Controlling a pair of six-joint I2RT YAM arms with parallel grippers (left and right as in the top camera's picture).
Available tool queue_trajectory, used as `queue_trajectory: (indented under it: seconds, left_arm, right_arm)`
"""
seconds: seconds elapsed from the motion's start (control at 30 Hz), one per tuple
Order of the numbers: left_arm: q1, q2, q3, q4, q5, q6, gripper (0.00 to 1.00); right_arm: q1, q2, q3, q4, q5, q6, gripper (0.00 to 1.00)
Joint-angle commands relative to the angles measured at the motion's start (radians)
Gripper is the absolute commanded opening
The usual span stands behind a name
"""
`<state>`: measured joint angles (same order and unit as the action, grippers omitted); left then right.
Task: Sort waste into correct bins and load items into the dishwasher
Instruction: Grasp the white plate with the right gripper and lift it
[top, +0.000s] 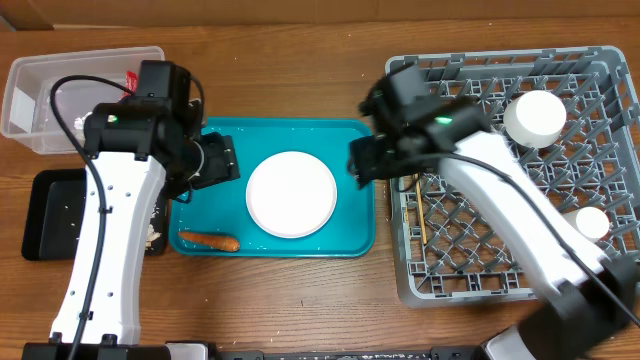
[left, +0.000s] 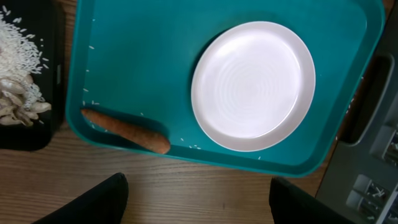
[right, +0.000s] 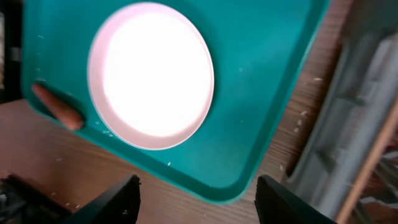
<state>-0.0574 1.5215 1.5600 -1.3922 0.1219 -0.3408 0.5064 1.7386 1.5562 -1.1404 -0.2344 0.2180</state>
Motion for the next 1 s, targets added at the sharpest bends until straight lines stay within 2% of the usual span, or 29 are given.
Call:
queue_trajectory:
  seconds: [0.0,0.27,0.4,0.43,0.5,0.67,0.83,0.97]
  left_arm:
    - [0.006,0.001,0.009,0.002,-0.006,0.016,0.75]
    - [0.006,0.001,0.008,0.007,-0.006,0.016,0.76]
    - [0.006,0.001,0.008,0.008,-0.007,0.016,0.76]
    - [0.006,0.001,0.008,0.008,-0.006,0.016,0.76]
    - [0.006,0.001,0.008,0.008,-0.006,0.016,0.76]
    - [0.006,0.001,0.008,0.008,-0.006,0.016,0.76]
    - [0.006,0.001,0.008,0.008,-0.007,0.016,0.76]
    - [0.006,0.001,0.008,0.009,-0.022,0.016,0.76]
  right_arm:
    - [0.031,0.099,0.007,0.018,-0.004,0.053,0.62]
    - [0.095,0.329,0.007,0.098,-0.011,0.098,0.61]
    - [0.107,0.404,0.007,0.131,-0.011,0.101,0.54]
    - [0.108,0.417,0.007,0.136,-0.011,0.101,0.50]
    - [0.108,0.430,0.007,0.145,-0.010,0.101,0.34]
    - [0.093,0.424,0.021,0.155,0.015,0.101,0.04]
    - [0.034,0.373,0.105,0.044,0.096,0.101,0.04]
    - [-0.024,0.258,0.201,-0.043,0.237,0.100,0.04]
